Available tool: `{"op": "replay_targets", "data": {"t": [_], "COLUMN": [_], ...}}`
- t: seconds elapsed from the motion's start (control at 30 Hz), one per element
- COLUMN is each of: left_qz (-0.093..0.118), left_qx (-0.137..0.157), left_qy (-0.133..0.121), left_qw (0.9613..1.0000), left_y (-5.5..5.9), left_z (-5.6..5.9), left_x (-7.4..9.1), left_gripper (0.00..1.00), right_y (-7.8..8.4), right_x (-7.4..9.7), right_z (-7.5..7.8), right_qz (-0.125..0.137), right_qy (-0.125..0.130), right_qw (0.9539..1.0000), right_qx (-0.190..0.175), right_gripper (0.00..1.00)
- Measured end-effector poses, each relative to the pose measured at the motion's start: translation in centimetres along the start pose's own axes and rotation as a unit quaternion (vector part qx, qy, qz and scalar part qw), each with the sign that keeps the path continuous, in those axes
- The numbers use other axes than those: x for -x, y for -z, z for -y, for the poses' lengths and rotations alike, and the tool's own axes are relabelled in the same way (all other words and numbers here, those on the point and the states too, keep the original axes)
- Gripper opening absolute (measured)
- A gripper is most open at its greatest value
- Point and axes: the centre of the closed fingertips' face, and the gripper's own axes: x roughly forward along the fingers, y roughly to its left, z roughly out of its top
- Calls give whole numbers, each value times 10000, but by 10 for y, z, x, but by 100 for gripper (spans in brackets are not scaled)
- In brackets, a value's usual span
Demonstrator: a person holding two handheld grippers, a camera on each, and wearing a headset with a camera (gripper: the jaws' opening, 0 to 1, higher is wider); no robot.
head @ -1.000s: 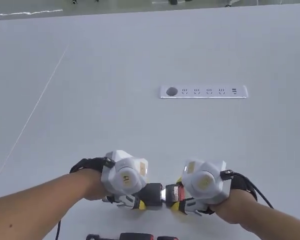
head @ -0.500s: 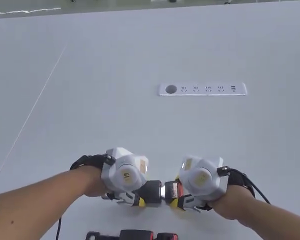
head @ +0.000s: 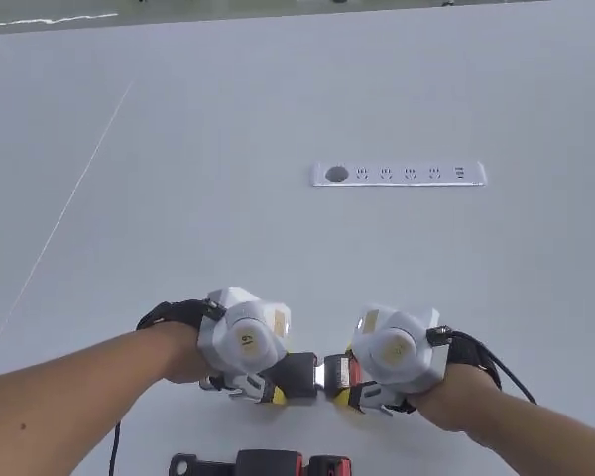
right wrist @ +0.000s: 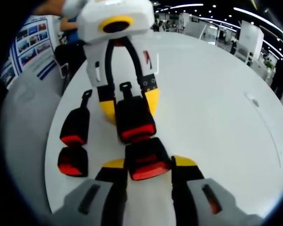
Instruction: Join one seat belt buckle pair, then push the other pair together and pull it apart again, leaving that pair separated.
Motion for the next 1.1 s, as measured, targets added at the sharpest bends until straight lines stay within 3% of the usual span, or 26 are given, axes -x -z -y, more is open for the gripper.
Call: {"op": "replay_targets", "data": {"t": [0.73, 1.1], "left_qz": [-24, -18], "left_qx": [-164, -169], "left_qy": [103, 113], "left_qw": [9998, 9998], "left_y": [2, 2], "left_z": [-1, -1], "left_x": [1, 2], "left_gripper": [34, 34], "right_y": [13, 42], "right_x": [10, 38], "right_z": [2, 14], "right_qz": [-1, 74], "right_qy": [49, 155], "right_qw": [9999, 9998], "right_qx": [94, -126], "right_gripper": [36, 36]}}
